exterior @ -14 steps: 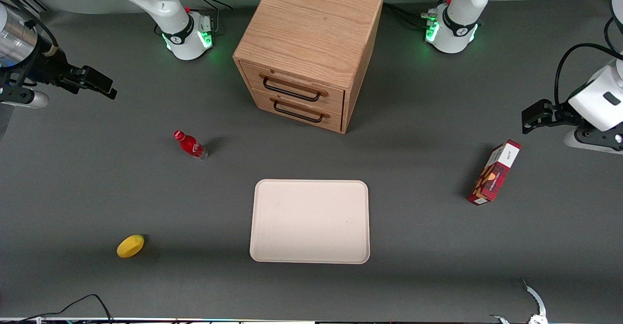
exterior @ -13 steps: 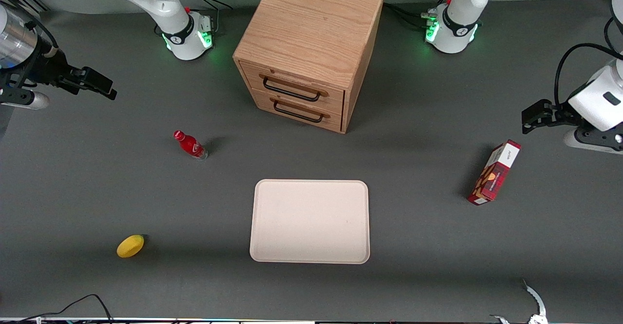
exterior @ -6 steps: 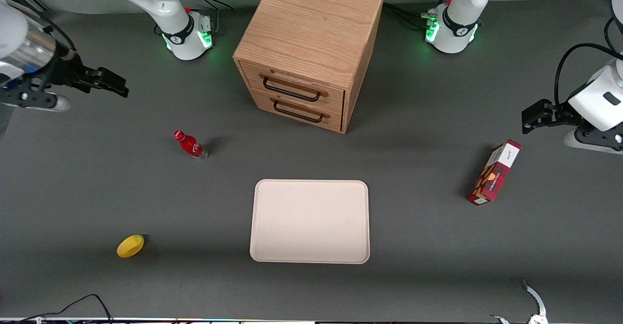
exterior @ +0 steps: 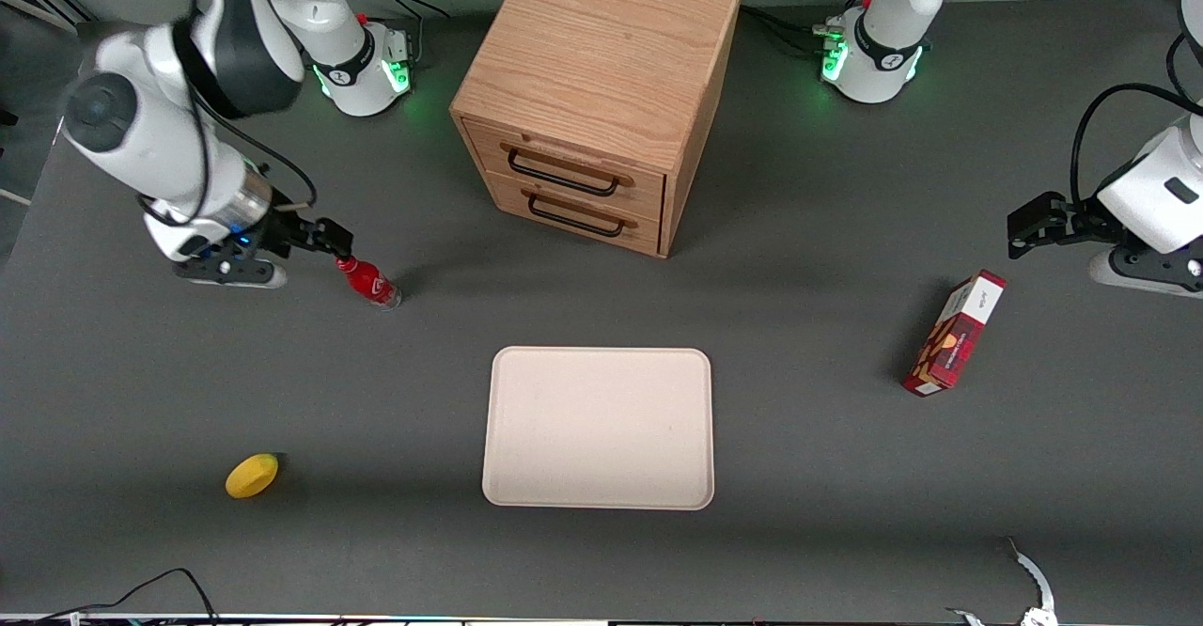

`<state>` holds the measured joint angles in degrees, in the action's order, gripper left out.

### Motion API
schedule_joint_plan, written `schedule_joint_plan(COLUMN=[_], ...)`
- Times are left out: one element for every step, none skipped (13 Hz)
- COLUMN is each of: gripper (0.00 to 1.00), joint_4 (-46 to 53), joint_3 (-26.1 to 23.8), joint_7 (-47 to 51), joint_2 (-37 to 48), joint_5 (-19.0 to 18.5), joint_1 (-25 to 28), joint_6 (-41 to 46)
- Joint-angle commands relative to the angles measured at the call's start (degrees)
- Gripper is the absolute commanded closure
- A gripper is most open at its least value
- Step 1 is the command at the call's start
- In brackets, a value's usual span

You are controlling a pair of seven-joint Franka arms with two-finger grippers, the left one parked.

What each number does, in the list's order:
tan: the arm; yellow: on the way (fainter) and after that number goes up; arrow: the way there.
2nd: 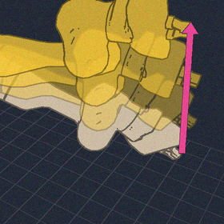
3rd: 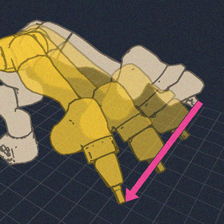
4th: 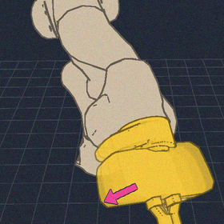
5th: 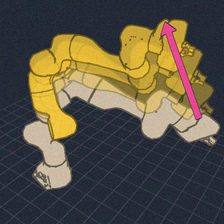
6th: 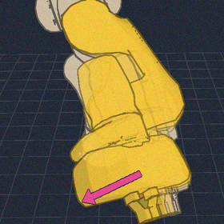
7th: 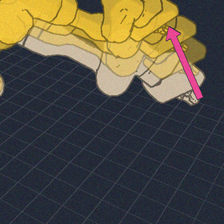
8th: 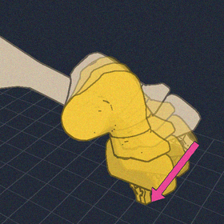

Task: Place coke bottle on tray
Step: 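Move the right gripper down over the red Coca-Cola bottle, then close the right gripper around the bottle's cap end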

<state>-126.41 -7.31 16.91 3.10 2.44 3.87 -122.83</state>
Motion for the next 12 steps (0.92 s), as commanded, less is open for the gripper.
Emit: schedule_joint_plan(gripper=[0.00, 0.00, 0.00, 0.00, 0.00, 0.00, 0.00, 0.00, 0.00, 0.00, 0.00, 0.00], joint_4=[-3.93, -4.71, -5.42, -6.12, -7.09, -7.96, -8.23, -8.67, -8.85, -9.03, -9.12, -9.12], joint_3=[0.10, 0.10, 0.10, 0.10, 0.10, 0.10, 0.10, 0.10, 0.10, 0.10, 0.10, 0.10], joint_7=[1.20, 1.11, 1.20, 1.20, 1.20, 1.11, 1.20, 1.20, 1.20, 1.11, 1.20, 1.20], joint_2=[-2.21, -2.39, -2.40, -2.66, -2.57, -2.40, -2.31, -1.96, -1.78, -1.78, -1.78, -1.69], joint_5=[-3.12, -3.40, -3.92, -4.02, -4.10, -4.19, -4.19, -4.19, -4.19, -4.19, -4.19, -4.19], joint_1=[0.09, 0.00, -0.09, 0.00, -0.09, 0.00, 0.00, -0.09, -0.09, -0.09, -0.09, -0.09], joint_6=[-6.71, -7.50, -8.47, -9.26, -10.40, -11.28, -11.38, -11.47, -11.47, -11.55, -11.56, -11.47])
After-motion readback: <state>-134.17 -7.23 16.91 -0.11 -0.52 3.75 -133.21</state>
